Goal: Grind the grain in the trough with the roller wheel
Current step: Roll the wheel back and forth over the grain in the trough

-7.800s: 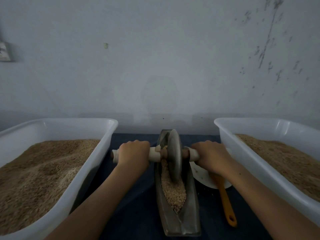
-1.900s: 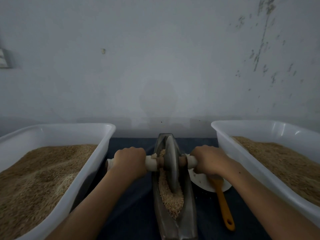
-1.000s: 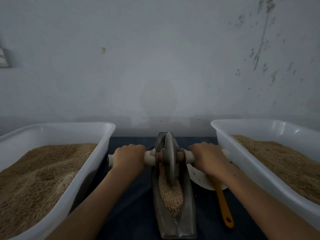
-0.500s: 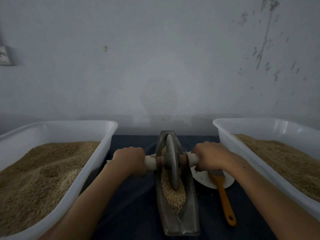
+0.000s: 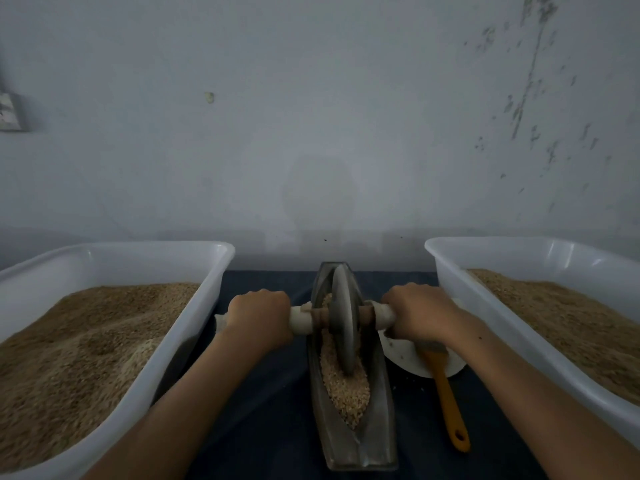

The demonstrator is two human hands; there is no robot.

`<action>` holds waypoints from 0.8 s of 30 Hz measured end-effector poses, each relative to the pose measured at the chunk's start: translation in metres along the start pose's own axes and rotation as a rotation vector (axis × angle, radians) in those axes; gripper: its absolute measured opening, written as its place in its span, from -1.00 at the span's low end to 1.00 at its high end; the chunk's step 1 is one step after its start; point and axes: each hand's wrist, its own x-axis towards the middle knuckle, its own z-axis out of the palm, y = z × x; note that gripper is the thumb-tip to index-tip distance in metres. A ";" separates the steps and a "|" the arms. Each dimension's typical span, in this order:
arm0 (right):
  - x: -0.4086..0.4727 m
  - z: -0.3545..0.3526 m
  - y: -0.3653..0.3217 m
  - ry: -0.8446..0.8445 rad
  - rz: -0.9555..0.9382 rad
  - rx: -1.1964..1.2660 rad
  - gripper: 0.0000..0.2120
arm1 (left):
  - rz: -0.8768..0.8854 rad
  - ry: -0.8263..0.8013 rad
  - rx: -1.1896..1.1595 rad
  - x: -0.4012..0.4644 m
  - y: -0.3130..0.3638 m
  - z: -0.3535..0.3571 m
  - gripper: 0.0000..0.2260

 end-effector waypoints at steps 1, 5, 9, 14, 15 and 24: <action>-0.001 -0.003 0.000 -0.059 -0.006 0.006 -0.82 | 0.008 -0.042 -0.004 0.000 -0.001 -0.002 -0.74; -0.002 -0.006 0.005 -0.185 -0.008 0.074 -0.76 | 0.020 -0.101 0.004 -0.001 -0.002 -0.007 -0.68; 0.003 0.005 0.009 -0.118 0.025 0.117 -0.81 | 0.021 0.038 0.040 -0.002 0.002 -0.006 -0.78; 0.006 0.024 0.007 0.214 0.061 0.159 -0.94 | 0.003 0.215 0.045 0.000 0.006 -0.002 -0.81; 0.006 0.025 0.006 0.238 0.064 0.160 -0.95 | -0.003 0.233 0.051 -0.001 0.007 -0.002 -0.80; 0.000 -0.004 0.006 -0.168 0.028 0.070 -0.79 | 0.016 -0.090 -0.030 -0.001 -0.001 -0.006 -0.68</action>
